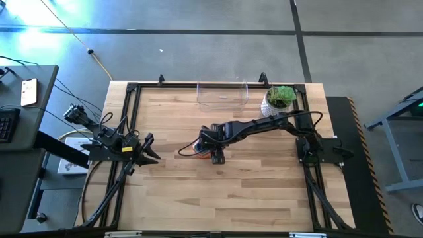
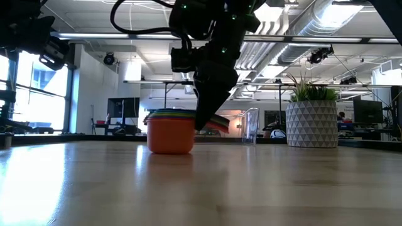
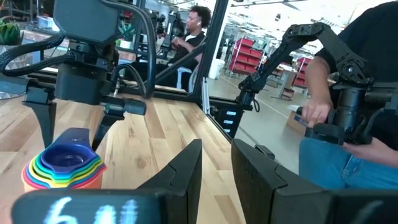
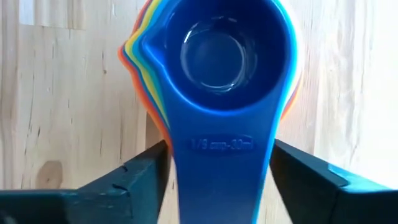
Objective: Nest measuring cups in basket
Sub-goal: Put the stacked measuring cups into the transparent bin
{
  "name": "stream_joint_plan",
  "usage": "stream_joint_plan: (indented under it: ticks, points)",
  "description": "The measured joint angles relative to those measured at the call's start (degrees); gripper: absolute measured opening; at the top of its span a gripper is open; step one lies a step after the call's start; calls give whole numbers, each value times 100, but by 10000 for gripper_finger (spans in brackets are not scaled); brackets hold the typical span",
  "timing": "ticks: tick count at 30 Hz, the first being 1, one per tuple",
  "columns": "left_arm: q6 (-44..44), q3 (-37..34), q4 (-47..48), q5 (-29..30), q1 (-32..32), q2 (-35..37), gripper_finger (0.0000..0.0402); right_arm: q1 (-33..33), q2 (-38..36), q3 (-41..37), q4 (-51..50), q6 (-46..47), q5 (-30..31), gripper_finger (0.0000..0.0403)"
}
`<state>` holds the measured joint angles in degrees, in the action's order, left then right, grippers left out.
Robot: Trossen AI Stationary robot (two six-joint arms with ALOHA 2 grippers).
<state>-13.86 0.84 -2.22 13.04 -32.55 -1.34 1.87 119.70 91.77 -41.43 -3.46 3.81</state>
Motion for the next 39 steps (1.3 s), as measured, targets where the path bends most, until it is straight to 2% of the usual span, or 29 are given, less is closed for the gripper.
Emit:
stream_joint_plan:
  ticks: [7,14,19,26,31,34,39]
  points:
    - [1,0,0,0,0,0,76,0,-2,0,4,232,-13,179]
    - [1,0,0,0,-1,1,76,-55,-4,0,69,671,-87,121]
    - [-1,0,0,0,0,0,76,-140,-4,0,92,759,-76,121]
    - [-1,0,0,0,-1,1,76,-153,-7,0,142,859,-37,183]
    - [1,0,0,0,1,0,76,-159,-9,0,200,847,-38,188]
    - [1,0,0,0,-1,-1,76,-174,-9,0,270,678,-163,188]
    - [0,0,0,0,0,-1,76,-291,-9,0,302,486,-713,196]
